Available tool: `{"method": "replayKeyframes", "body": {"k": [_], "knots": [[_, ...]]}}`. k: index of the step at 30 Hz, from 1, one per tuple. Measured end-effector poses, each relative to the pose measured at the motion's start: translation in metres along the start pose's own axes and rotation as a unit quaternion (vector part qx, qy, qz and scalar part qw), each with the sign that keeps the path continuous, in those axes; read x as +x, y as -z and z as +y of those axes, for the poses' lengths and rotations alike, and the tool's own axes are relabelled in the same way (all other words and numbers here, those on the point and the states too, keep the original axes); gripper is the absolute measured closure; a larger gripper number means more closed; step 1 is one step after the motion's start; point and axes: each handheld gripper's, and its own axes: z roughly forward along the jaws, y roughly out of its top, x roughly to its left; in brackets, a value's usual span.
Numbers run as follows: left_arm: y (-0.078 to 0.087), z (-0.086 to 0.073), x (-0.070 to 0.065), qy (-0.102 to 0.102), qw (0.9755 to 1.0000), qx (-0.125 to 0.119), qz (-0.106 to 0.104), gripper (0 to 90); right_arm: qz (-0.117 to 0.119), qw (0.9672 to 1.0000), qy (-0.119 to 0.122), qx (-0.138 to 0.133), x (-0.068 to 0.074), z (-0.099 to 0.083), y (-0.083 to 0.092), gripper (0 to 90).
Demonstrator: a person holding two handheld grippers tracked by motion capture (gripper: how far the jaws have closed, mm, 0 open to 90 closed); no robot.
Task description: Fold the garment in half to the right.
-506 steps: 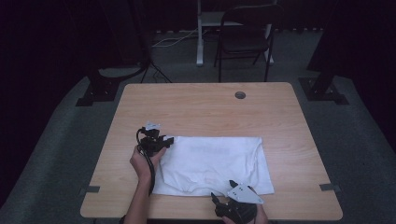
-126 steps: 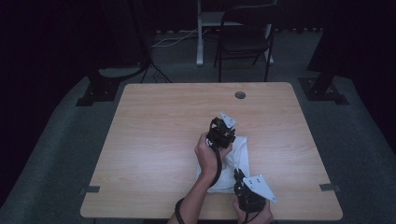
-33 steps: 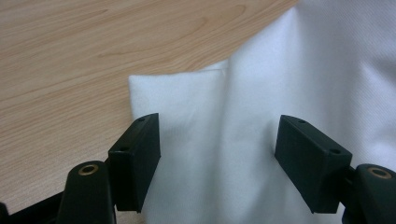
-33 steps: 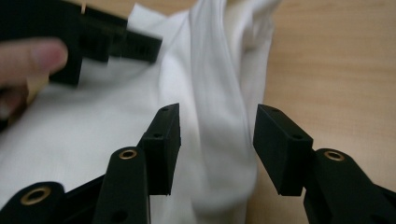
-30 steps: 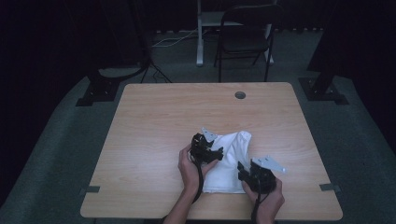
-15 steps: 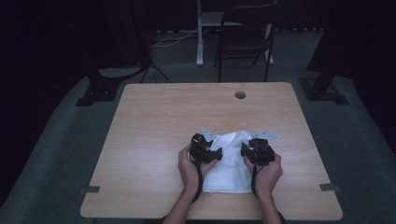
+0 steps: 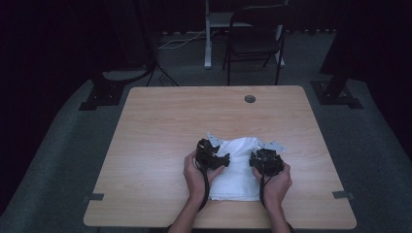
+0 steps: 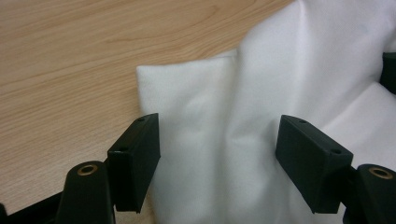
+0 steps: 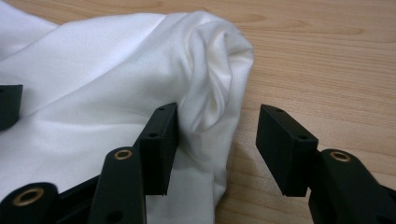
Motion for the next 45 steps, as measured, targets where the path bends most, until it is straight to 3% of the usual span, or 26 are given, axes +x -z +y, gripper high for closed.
{"method": "replayKeyframes", "body": {"k": [3, 7, 10, 14, 18, 23, 27, 35, 39, 42, 45], "knots": [[0.006, -0.001, 0.0, -0.003, 1.0, -0.005, 0.001, 31.9, 0.003, 1.0, 0.003, -0.004, -0.001, -0.001, 0.001, 44.3], [0.022, -0.004, 0.001, -0.008, 0.9997, -0.021, 0.004, 32.0, 0.025, 0.9994, -0.021, -0.011, -0.007, -0.004, 0.012, 43.9], [0.031, -0.003, 0.003, -0.012, 0.9994, -0.033, 0.006, 32.0, 0.041, 0.9981, -0.033, -0.031, -0.008, -0.006, 0.025, 44.9], [0.026, 0.006, 0.011, -0.01, 0.9993, -0.026, 0.023, 32.0, 0.047, 0.9976, -0.012, -0.049, 0.002, 0.001, 0.034, 44.8], [0.011, 0.012, 0.024, 0.0, 0.999, -0.012, 0.043, 32.1, 0.033, 0.9983, 0.012, -0.046, 0.013, 0.021, 0.023, 43.8], [-0.005, 0.013, 0.038, 0.015, 0.9984, 0.007, 0.054, 32.5, 0.008, 0.9994, -0.01, -0.031, 0.004, 0.038, 0.0, 44.2], [-0.012, 0.011, 0.042, 0.018, 0.9983, 0.013, 0.053, 32.4, 0.016, 0.9996, -0.024, -0.003, -0.008, 0.034, -0.016, 43.9], [-0.012, 0.008, 0.047, 0.036, 0.9983, 0.011, 0.045, 32.6, 0.027, 0.9977, -0.058, -0.02, -0.017, 0.023, -0.012, 47.2], [-0.012, 0.009, 0.046, 0.03, 0.9983, 0.012, 0.048, 32.8, 0.026, 0.9981, -0.052, -0.019, -0.014, 0.019, -0.018, 47.2], [-0.002, 0.01, 0.045, 0.03, 0.9986, 0.001, 0.042, 34.5, 0.03, 0.9982, -0.045, -0.025, -0.013, 0.02, -0.013, 45.6], [0.017, 0.011, 0.042, 0.029, 0.9987, -0.024, 0.033, 34.5, 0.046, 0.9969, -0.045, -0.043, -0.01, 0.018, 0.002, 45.0]]}}
